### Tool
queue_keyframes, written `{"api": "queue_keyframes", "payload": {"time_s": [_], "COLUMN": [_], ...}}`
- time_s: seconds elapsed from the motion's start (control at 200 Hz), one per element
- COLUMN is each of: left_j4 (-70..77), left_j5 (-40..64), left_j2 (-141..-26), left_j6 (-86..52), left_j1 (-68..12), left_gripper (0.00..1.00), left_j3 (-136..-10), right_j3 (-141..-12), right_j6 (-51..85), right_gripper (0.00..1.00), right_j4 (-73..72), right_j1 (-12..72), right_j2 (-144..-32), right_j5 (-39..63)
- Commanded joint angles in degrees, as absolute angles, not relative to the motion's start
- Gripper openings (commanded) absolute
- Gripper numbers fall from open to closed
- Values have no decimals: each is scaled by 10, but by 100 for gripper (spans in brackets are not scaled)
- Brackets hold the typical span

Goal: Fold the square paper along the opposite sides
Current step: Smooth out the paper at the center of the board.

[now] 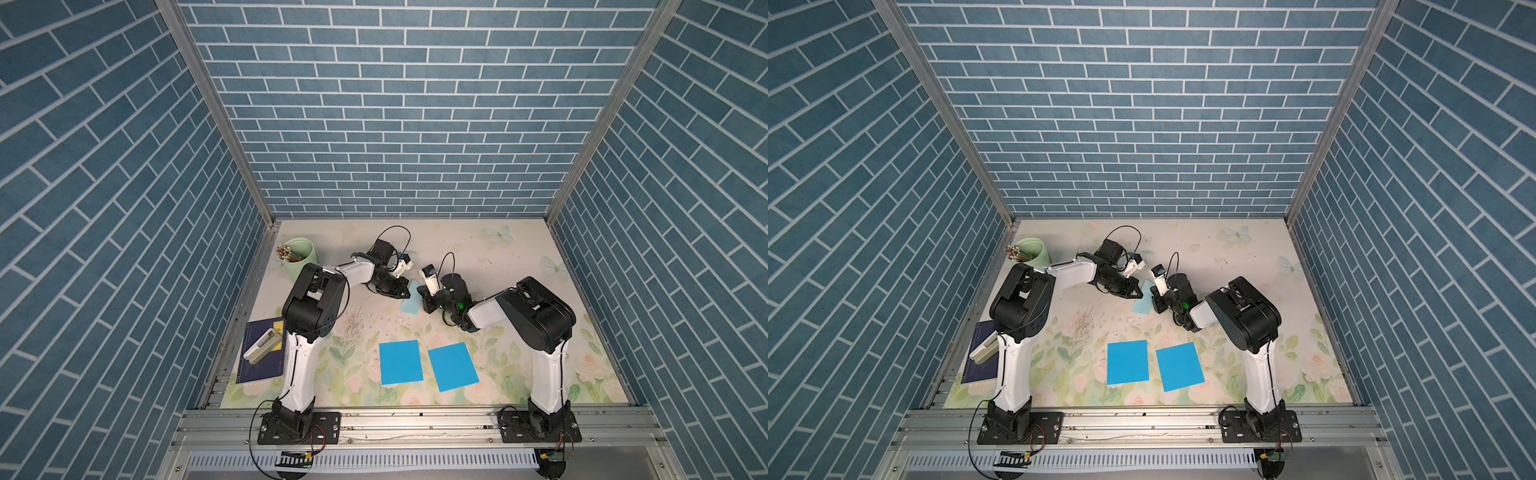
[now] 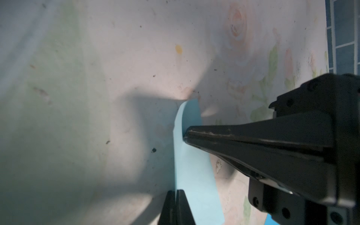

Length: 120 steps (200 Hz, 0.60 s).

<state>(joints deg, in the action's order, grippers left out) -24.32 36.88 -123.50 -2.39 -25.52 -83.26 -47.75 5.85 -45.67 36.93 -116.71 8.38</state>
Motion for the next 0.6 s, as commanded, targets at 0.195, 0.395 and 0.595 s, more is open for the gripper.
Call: {"api": "queue_keyframes", "payload": {"time_s": [0.195, 0.395, 0.595], "left_j4": [-313, -312, -309], "left_j5": [269, 266, 265], "left_j2": [-1298, -1295, -1293], "left_j6": [-15, -13, -12], "left_j1": [-250, -245, -245], "left_gripper": [0, 0, 0], "left_j3": [-807, -802, -797], "right_j3": [-463, -457, -454], "right_j6": [120, 123, 111], "right_gripper": [0, 0, 0], "right_j4": [-399, -394, -397], "right_j1": [352, 338, 327], "right_j2": [-1174, -1175, -1163], "right_j5": [11, 6, 22]}}
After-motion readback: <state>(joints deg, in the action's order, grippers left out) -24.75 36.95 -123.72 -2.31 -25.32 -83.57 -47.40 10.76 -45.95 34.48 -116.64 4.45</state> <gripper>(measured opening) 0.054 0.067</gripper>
